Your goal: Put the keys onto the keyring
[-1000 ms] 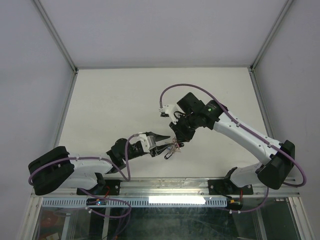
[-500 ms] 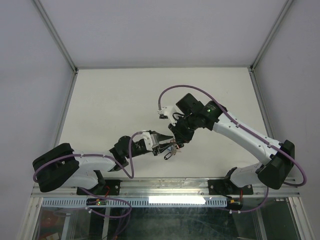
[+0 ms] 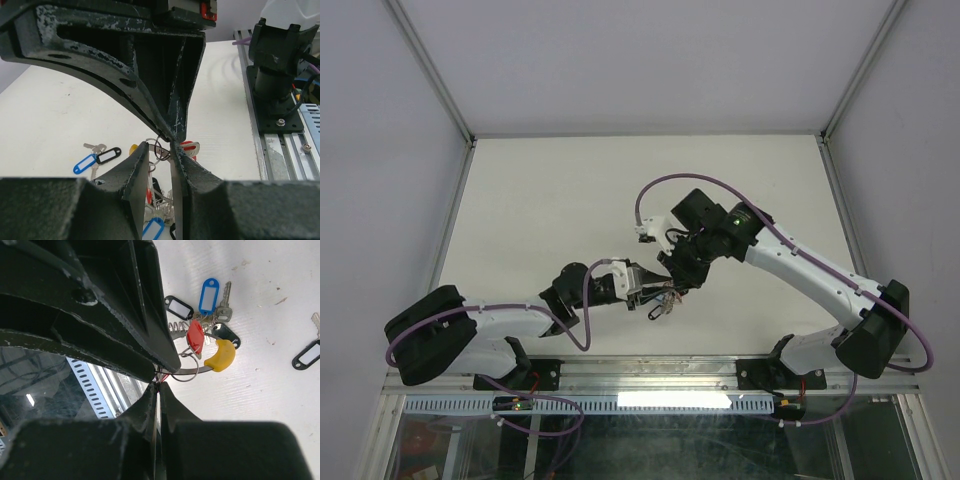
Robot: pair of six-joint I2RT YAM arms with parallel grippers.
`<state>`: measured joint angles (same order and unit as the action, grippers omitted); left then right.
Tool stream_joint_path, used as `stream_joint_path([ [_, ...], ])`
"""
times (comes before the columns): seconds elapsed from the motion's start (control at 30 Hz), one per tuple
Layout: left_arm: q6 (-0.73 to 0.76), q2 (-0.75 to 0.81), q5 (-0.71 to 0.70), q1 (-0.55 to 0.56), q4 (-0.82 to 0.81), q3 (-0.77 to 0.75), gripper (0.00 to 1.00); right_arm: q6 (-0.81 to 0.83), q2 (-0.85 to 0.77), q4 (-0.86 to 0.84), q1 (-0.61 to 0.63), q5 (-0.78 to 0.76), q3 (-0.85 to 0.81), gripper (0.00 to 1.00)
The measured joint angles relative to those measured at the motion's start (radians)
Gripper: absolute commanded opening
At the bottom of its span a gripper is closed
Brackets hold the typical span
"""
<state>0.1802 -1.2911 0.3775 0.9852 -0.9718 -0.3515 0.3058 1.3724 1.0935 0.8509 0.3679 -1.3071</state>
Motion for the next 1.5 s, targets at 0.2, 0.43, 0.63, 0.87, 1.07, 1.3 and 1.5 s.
stream_joint_path([
  [0.2, 0.019, 0.0, 0.079, -0.019, 0.057, -0.027, 0.17, 0.017, 0.0, 0.015, 0.01, -0.002, 0.0, 0.0],
  [0.43, 0.037, 0.0, 0.131, -0.032, 0.112, -0.058, 0.0, 0.027, 0.0, 0.022, 0.019, 0.003, 0.0, 0.0],
  [0.63, 0.045, 0.0, 0.147, -0.039, 0.134, -0.068, 0.0, 0.03, 0.0, 0.024, 0.023, 0.003, 0.0, 0.02],
  [0.87, 0.011, 0.0, 0.147, -0.07, 0.088, -0.053, 0.0, 0.022, -0.017, -0.013, 0.024, -0.018, 0.005, 0.22],
  [1.07, -0.082, -0.01, 0.118, -0.097, -0.055, 0.032, 0.0, -0.035, -0.137, -0.149, 0.017, -0.05, 0.048, 0.34],
  [1.3, -0.225, -0.112, 0.069, -0.113, -0.343, 0.13, 0.0, -0.189, -0.27, -0.398, -0.028, -0.1, 0.184, 0.35],
  [1.5, -0.342, -0.246, 0.051, -0.137, -0.494, 0.149, 0.0, -0.426, -0.351, -0.622, -0.05, -0.124, 0.376, 0.31],
])
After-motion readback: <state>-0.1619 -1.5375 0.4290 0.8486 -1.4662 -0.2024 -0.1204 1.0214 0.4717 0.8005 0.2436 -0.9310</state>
